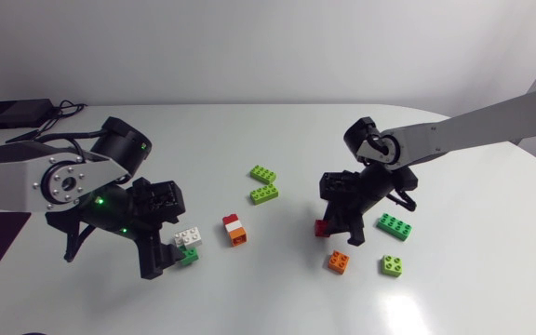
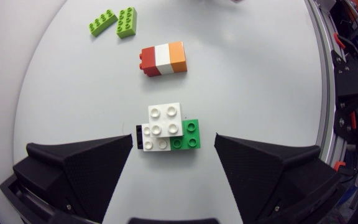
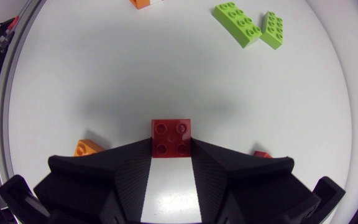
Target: Separate the duplo bricks
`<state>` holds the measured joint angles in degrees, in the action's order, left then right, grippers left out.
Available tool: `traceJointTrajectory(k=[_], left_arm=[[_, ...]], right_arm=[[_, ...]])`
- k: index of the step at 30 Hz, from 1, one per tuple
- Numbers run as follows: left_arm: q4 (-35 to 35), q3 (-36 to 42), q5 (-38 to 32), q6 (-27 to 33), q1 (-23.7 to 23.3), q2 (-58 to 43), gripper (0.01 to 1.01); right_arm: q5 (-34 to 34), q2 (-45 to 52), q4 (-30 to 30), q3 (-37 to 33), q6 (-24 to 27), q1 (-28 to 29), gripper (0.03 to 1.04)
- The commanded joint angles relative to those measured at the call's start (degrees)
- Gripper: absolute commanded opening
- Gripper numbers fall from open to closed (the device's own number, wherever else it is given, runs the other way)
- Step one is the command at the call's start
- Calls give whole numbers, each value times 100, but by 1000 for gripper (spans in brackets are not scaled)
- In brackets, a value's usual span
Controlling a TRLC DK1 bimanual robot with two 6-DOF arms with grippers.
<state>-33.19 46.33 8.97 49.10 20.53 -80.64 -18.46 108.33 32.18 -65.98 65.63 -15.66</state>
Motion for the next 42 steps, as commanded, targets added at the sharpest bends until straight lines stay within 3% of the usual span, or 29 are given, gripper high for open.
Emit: traceJointTrajectory(k=[1, 9, 18, 19, 22, 23, 42], left_arm=[[6, -27, 8, 170, -41, -127, 920], [6, -62, 17, 170, -41, -145, 920], [6, -115, 17, 152, -14, -110, 920], [6, -124, 17, 161, -23, -101, 920], [6, -106, 17, 170, -58, -92, 920], [6, -106, 17, 170, -67, -92, 920], [840, -185, -36, -208, 144, -795, 916]], right_arm=[[35, 135, -107, -29, 91, 151, 300], [193, 408, -336, -319, -94, 520, 300], [185, 715, -380, -653, -261, 520, 325], [176, 698, -380, -645, -296, 511, 438], [176, 513, -353, -592, -384, 511, 954], [167, 469, -344, -583, -393, 511, 1002], [-26, -1306, -300, 463, -718, 37, 1000]])
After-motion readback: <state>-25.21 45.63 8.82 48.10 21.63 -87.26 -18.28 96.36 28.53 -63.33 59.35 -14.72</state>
